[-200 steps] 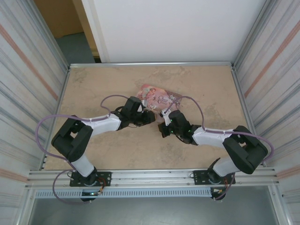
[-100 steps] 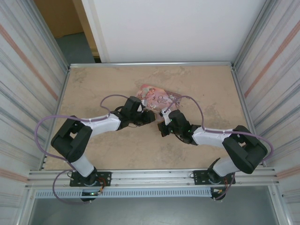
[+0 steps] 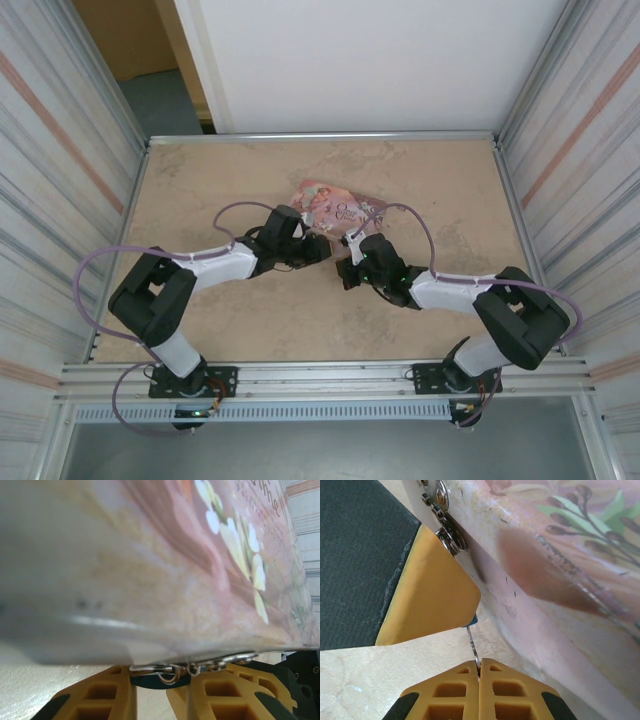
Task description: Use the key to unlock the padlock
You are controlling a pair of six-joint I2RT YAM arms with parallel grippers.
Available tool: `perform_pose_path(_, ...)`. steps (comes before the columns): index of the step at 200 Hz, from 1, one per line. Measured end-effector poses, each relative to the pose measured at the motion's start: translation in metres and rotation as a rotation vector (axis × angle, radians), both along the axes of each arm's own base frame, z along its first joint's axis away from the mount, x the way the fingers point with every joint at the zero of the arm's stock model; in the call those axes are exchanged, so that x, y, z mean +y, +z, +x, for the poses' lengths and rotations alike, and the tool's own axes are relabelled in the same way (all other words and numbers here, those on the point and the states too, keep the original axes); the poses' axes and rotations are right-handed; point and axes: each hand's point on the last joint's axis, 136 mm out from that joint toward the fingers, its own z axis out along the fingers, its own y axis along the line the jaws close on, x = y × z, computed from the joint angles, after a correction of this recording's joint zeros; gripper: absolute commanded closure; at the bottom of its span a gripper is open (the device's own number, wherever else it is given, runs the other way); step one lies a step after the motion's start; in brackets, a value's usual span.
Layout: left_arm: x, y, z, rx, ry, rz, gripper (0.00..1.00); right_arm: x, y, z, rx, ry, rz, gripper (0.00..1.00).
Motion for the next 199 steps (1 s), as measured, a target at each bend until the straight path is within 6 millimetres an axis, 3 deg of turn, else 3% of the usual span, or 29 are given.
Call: perform_pose_path(199, -0.0011, 0.0061, 0.0066, -0.001, 0.039, -0.03, 0.95, 0.0019, 0.009, 0.0086, 0.047, 0.019, 0.107, 1.0)
